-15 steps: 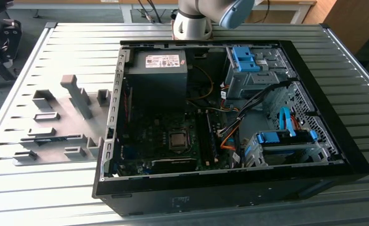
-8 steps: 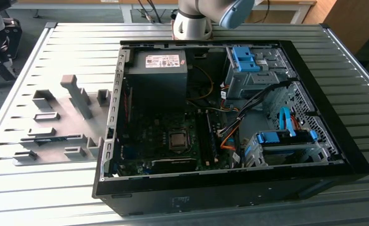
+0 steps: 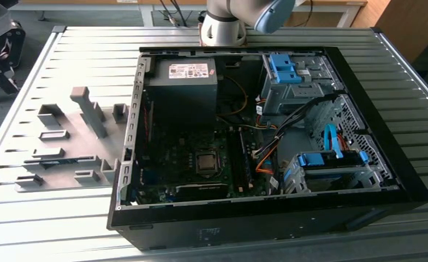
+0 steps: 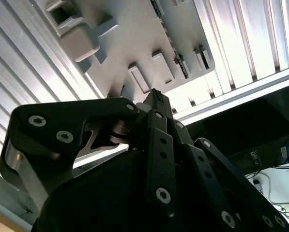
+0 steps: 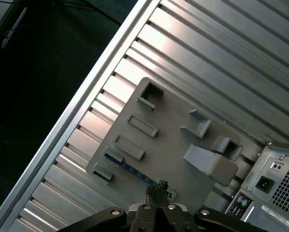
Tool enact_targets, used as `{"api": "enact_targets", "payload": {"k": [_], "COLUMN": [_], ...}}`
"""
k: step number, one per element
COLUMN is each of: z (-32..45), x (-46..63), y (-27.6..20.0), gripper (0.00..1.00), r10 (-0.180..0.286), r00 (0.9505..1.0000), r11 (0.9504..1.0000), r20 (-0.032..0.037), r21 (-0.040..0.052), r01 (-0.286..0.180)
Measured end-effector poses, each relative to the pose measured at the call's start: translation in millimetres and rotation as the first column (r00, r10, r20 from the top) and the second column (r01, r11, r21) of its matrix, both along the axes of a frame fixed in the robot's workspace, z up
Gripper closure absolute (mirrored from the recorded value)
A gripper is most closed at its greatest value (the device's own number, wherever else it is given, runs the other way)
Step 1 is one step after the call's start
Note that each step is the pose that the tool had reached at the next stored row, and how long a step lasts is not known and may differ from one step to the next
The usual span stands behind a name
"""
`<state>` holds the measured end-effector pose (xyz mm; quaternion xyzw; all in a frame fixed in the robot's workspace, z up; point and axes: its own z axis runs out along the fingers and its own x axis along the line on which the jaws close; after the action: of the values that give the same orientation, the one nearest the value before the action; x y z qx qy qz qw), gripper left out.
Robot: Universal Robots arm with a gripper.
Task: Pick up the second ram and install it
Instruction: 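Pick up the second ram and move it above second insertion slot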
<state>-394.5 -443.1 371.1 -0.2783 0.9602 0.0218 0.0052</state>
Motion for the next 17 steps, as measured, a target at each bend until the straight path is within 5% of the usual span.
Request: {"api": "enact_targets", "payload": {"k": [10, 17], "z": [0.0, -0.2], "x": [0.0, 0.0], "y": [0.0, 0.0], "gripper": [0.90, 0.90], "r10": [0.006, 0.107], "r00": [1.0000, 0.9942], "r11": [1.0000, 0.9942], "r20": [0.0000, 0.0000], "r21": [0.0000, 0.0000], "r01": [-0.006, -0.107]}}
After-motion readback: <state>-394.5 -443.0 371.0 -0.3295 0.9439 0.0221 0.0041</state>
